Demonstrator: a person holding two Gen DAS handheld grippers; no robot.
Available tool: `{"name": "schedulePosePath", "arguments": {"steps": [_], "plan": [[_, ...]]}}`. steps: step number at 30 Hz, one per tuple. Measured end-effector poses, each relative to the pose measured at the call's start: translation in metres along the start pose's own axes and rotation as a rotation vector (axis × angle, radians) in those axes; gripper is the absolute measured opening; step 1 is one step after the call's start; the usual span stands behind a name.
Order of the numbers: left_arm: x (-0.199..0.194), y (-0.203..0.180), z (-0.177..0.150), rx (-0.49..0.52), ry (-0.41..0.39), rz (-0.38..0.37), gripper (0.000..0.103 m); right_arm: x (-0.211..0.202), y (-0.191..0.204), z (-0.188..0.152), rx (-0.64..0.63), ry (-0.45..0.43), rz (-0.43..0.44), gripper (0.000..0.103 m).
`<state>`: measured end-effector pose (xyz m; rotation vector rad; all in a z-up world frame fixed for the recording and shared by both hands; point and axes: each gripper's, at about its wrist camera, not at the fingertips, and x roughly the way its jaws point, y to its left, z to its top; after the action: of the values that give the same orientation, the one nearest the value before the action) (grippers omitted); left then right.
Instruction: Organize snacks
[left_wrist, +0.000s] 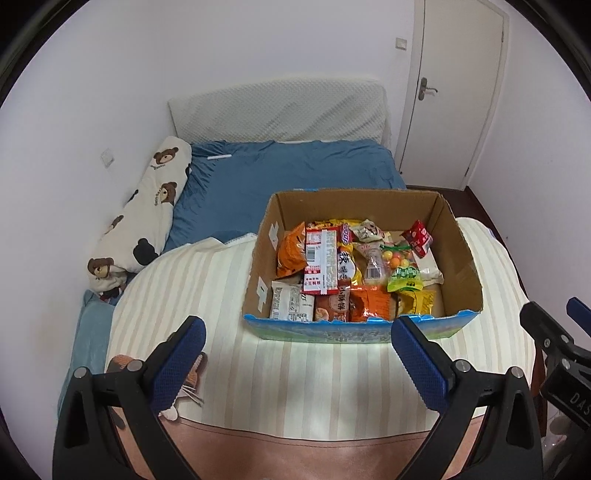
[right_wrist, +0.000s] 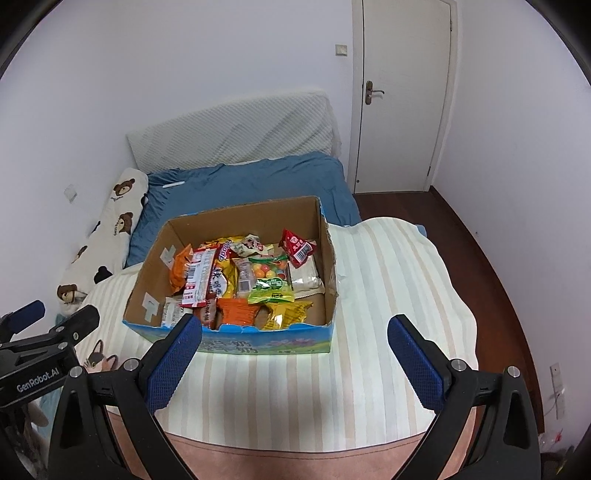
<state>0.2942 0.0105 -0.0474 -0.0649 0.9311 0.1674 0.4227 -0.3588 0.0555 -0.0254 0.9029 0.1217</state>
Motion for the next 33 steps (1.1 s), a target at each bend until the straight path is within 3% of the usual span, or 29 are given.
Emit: {"name": "schedulePosePath", "arguments": {"steps": [8, 33], "plan": [[0.010, -0.005, -0.002, 0.017, 0.034, -0.016, 0.103, 0.015, -0.002, -0.001, 0.010, 0.036, -0.006, 0.103], [0.007, -0.004, -0.005, 0.014, 0.035, -0.014, 0.103, 0.010, 0.001, -0.014, 0.002, 0.049, -0.051, 0.103]]}}
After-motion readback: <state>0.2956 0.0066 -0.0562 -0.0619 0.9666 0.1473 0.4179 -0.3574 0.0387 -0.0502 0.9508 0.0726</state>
